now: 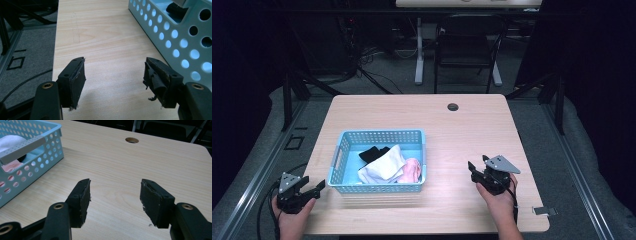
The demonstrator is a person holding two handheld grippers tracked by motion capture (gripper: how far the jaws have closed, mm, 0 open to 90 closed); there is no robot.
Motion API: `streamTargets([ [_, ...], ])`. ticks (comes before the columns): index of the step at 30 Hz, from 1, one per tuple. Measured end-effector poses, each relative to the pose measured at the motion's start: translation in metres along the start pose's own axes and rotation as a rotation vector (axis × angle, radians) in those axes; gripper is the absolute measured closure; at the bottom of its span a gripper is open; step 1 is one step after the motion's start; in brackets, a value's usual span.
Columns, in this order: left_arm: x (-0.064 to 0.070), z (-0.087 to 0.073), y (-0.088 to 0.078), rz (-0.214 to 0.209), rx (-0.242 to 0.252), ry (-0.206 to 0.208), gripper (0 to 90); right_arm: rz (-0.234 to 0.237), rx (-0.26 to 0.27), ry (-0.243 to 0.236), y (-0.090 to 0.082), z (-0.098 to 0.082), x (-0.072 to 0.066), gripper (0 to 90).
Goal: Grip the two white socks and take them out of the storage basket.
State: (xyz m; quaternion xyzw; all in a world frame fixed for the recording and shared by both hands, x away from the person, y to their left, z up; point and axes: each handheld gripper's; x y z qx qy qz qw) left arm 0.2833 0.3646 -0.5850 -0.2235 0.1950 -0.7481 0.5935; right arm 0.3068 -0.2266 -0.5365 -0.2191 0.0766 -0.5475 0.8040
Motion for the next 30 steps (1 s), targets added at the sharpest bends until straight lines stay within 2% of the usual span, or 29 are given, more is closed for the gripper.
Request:
streamTargets([
  [3, -0.001, -0.001, 0.001, 0.001, -0.006, -0.003, 33.2, 0.01, 0.011, 0.022, -0.002, 0.0, 0.002, 41.7],
  [7, -0.001, 0.0, 0.001, 0.002, -0.001, 0.001, 33.2, -0.002, 0.02, 0.019, -0.003, 0.002, 0.002, 40.8],
  [11, 0.0, 0.0, 0.001, 0.008, 0.003, 0.002, 33.2, 0.007, 0.001, 0.036, -0.002, 0.001, 0.002, 39.5],
  [17, 0.001, 0.0, 0.001, 0.008, 0.006, -0.001, 33.2, 0.023, -0.007, 0.033, -0.001, 0.002, 0.002, 36.3],
  [22, -0.001, 0.0, -0.001, 0.009, 0.011, 0.007, 33.2, 0.02, 0.007, -0.001, 0.0, 0.004, -0.002, 45.7],
  [25, -0.001, 0.0, -0.001, 0.007, 0.011, 0.007, 33.2, 0.023, -0.006, -0.003, 0.001, 0.004, -0.002, 47.0],
  [26, 0.0, 0.0, -0.001, 0.01, 0.009, 0.007, 33.2, 0.043, -0.014, 0.002, 0.003, 0.004, -0.004, 49.1],
  [30, 0.001, 0.0, -0.002, 0.006, 0.014, 0.008, 33.2, 0.057, -0.028, -0.018, 0.006, 0.006, -0.008, 51.6],
])
Point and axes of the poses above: each handheld gripper's, and its own axes: y roughly forward along the jaws, z roughly out of its top, x roughly to its right, and after that the axes turned 5 degrees about -y, right-handed
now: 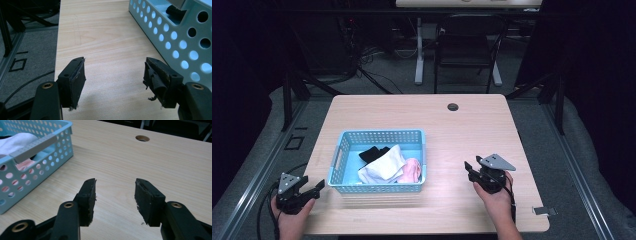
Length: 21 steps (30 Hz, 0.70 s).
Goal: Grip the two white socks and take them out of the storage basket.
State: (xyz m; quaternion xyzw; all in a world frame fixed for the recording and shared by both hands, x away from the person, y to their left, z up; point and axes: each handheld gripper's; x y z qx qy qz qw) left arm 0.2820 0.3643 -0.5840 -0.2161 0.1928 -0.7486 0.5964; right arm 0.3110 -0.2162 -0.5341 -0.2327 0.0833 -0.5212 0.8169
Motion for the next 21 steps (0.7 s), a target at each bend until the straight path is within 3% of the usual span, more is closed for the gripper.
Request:
streamTargets([
  [5, -0.001, 0.0, 0.0, 0.002, -0.006, 0.001, 33.2, 0.039, -0.003, -0.034, 0.007, 0.019, -0.015, 55.3],
  [9, 0.0, 0.0, 0.0, -0.001, -0.005, 0.002, 33.2, 0.085, -0.018, -0.028, 0.015, 0.034, -0.024, 55.2],
  [12, 0.0, 0.0, 0.0, -0.002, -0.005, 0.003, 33.2, 0.152, -0.082, -0.063, 0.027, 0.058, -0.04, 55.2],
  [15, -0.001, 0.0, 0.0, 0.0, -0.006, 0.001, 33.2, 0.16, -0.094, -0.083, 0.032, 0.069, -0.048, 55.5],
  [16, -0.001, 0.0, 0.0, 0.0, -0.006, 0.0, 33.2, 0.172, -0.098, -0.117, 0.036, 0.08, -0.055, 55.6],
  [21, 0.0, 0.0, 0.001, -0.006, -0.009, 0.004, 33.2, 0.206, -0.109, -0.144, 0.045, 0.098, -0.068, 55.6],
])
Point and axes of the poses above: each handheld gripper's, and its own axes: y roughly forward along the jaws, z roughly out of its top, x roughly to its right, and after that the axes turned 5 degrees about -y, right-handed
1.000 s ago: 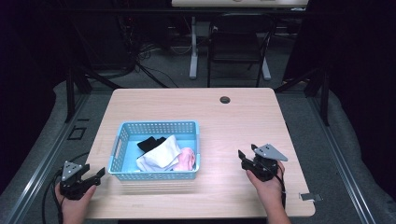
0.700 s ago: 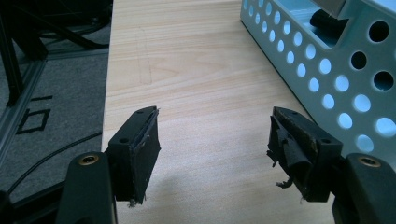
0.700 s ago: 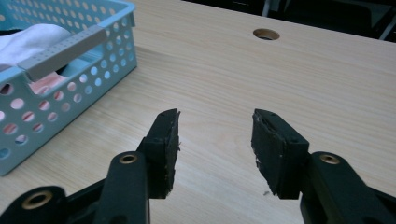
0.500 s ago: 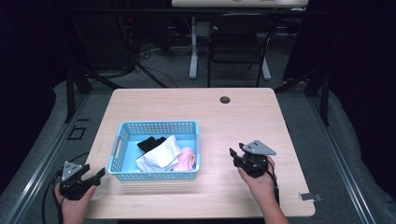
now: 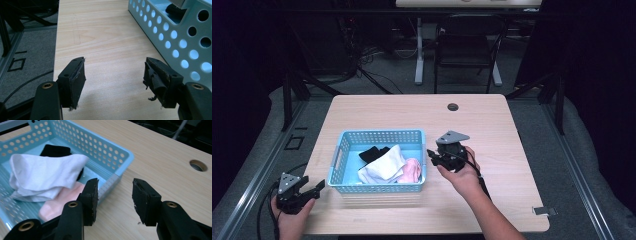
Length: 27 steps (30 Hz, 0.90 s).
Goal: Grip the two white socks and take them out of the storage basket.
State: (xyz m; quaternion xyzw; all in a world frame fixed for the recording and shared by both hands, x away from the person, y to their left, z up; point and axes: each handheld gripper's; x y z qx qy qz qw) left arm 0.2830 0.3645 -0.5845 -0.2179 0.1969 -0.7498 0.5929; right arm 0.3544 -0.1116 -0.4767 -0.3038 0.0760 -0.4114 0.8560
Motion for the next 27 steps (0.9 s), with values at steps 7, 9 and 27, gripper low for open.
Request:
streamTargets([
  [7, 0.0, 0.0, 0.001, -0.001, 0.004, 0.001, 33.2, 0.088, -0.051, 0.001, 0.024, 0.026, -0.009, 55.0],
  [9, 0.0, 0.0, 0.0, -0.001, 0.005, 0.002, 33.2, 0.097, -0.055, 0.004, 0.027, 0.029, -0.009, 55.0],
  [27, 0.0, 0.001, 0.001, -0.004, 0.005, 0.004, 33.2, 0.228, -0.2, 0.274, 0.103, 0.043, -0.028, 53.7],
])
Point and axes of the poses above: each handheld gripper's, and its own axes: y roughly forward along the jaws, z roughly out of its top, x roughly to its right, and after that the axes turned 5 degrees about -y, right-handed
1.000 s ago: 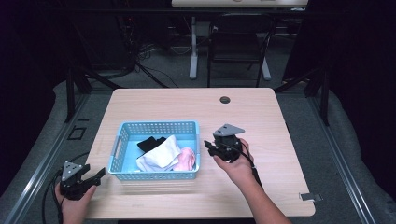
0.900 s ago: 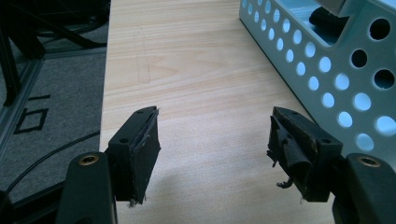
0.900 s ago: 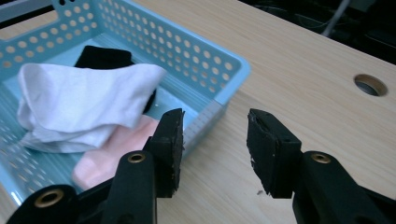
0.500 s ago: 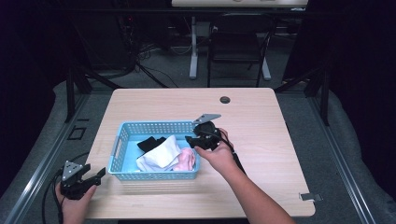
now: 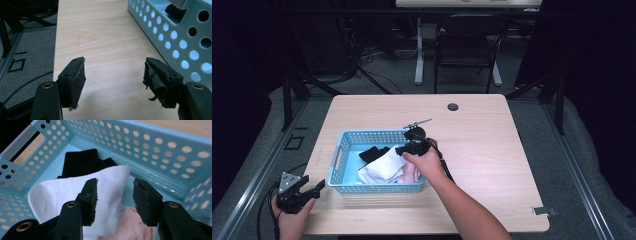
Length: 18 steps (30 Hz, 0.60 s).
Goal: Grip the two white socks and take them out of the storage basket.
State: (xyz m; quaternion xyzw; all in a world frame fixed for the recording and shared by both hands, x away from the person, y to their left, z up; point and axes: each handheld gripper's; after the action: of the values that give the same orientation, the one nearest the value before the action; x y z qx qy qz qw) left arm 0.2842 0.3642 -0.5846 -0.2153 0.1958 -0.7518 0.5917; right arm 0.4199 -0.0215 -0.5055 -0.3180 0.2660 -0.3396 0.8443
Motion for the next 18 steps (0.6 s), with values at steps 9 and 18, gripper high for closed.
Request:
streamTargets([
  [9, 0.001, 0.001, 0.0, 0.003, -0.007, 0.008, 33.2, 0.033, -0.13, 0.065, 0.018, 0.008, -0.005, 48.3],
  [18, 0.001, 0.001, 0.0, 0.003, -0.004, 0.009, 33.2, 0.065, -0.231, 0.121, 0.028, 0.004, 0.0, 52.5],
])
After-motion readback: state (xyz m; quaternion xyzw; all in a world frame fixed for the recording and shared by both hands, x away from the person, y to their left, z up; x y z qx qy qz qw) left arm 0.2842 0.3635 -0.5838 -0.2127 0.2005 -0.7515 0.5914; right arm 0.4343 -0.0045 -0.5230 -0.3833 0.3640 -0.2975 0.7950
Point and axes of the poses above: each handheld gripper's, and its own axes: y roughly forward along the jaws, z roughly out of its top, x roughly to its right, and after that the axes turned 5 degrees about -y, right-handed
